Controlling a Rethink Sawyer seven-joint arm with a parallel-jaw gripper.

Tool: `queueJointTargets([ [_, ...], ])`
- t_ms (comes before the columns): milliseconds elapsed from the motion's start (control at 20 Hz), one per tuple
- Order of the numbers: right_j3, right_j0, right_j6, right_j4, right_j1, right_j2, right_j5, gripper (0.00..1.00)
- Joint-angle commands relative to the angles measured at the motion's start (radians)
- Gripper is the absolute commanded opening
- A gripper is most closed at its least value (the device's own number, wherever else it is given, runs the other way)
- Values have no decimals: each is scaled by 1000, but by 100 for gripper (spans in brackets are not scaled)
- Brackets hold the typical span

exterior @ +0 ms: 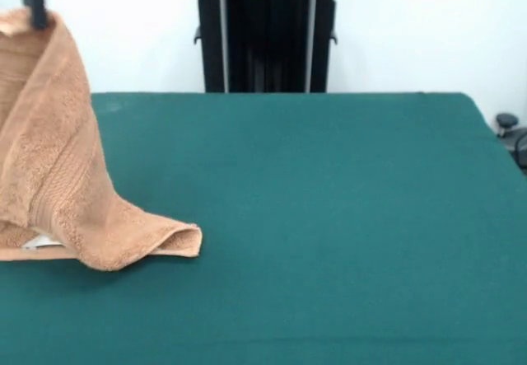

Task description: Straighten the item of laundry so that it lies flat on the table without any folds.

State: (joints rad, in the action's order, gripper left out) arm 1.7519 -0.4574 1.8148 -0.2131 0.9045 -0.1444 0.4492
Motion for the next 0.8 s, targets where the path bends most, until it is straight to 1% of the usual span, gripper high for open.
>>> queueJointTargets([
  [50,334,101,111,64,6,191,-202,0],
  [200,344,137,165,46,-4,183,-209,0],
  [350,342,201,218,30,-24,137,-218,0],
  [400,350,205,223,24,-29,138,-227,0],
  [600,412,145,201,12,-24,229,-285,0],
  [750,440,117,194,17,-19,268,-308,0],
  [800,426,168,220,17,-26,207,-315,0],
])
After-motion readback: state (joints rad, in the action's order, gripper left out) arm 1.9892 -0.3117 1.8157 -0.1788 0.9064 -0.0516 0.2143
